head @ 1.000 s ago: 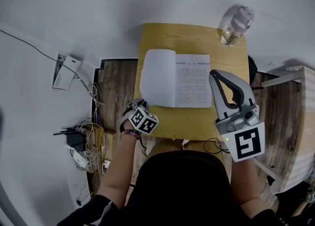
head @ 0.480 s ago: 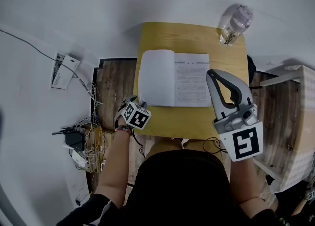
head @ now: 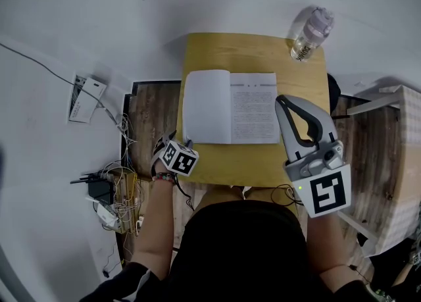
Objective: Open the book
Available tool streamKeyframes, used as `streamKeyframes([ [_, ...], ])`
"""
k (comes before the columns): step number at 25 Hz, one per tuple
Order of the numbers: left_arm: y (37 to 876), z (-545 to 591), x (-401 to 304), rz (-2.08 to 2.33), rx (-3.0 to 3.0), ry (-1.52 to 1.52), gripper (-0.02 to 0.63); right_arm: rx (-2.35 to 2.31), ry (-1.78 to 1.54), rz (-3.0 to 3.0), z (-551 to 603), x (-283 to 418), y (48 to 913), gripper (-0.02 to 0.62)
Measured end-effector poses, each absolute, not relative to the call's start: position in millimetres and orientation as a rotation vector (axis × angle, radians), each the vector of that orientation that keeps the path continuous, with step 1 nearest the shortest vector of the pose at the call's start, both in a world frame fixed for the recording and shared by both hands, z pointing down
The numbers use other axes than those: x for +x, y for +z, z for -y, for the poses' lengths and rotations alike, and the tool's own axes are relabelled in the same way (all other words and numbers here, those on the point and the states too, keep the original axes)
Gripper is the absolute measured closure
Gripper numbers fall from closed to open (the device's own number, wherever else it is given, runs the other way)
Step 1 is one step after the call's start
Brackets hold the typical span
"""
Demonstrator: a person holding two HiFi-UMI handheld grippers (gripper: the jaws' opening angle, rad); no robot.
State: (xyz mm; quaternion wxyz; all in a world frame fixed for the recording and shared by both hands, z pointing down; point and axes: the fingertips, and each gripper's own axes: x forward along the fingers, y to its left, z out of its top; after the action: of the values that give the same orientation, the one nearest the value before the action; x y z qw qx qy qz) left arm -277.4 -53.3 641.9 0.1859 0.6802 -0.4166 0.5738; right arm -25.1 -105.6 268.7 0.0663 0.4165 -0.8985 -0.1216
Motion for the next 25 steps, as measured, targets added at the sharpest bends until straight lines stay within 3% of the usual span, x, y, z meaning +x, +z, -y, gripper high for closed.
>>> streamKeyframes([
  [12, 633, 41, -275, 1.171, 1.940, 1.608, 0.308, 1.243, -0.373, 2.707, 96, -23, 267, 0.566],
  [25, 580, 69, -219, 1.221, 2.178, 1.389, 0.299, 1.309, -0.370, 2.662, 87, 4, 268, 0.566],
])
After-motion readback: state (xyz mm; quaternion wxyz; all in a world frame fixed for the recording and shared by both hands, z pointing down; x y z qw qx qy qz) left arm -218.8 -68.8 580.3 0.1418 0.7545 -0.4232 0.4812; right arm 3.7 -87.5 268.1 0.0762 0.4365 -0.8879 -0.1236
